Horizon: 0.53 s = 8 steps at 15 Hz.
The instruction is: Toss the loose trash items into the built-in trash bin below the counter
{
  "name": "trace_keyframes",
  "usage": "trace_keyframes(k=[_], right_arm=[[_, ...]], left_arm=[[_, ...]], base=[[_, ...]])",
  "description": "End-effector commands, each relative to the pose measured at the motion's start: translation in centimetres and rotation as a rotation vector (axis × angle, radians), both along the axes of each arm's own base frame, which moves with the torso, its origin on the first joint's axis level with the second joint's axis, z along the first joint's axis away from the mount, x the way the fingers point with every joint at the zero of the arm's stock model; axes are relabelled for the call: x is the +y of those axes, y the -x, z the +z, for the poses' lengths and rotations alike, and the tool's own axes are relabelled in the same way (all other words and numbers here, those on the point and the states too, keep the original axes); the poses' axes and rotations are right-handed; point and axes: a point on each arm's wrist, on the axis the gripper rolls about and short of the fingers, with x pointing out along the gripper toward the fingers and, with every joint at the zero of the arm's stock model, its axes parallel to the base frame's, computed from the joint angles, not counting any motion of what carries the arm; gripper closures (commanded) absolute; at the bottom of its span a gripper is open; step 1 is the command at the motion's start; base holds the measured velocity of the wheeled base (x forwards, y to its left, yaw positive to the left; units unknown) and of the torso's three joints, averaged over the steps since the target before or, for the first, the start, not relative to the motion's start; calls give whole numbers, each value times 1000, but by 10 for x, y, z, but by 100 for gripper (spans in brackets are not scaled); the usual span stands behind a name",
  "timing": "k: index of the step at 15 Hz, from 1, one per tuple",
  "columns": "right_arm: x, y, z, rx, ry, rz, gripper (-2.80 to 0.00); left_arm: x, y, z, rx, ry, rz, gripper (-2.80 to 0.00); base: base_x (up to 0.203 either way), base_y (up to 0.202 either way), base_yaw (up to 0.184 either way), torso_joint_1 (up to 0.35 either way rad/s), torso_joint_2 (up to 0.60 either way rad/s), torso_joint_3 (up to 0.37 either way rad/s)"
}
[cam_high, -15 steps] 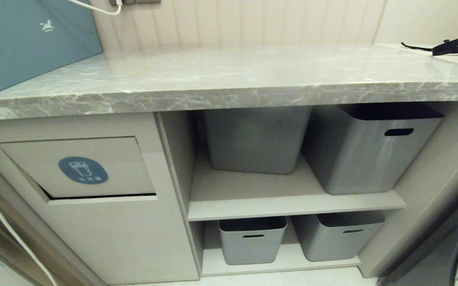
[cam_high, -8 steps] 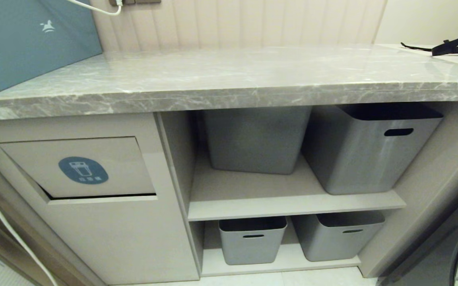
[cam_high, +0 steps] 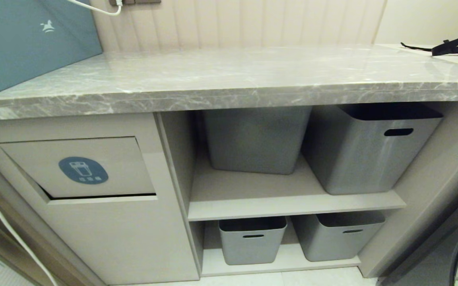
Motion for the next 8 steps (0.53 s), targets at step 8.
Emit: trace_keyframes(k=[8], right_arm=[[0, 0, -1, 10, 56, 7, 0]], left_arm=[[1, 0, 0, -3, 53, 27, 0]], base=[[0, 0, 0, 0, 0, 0]])
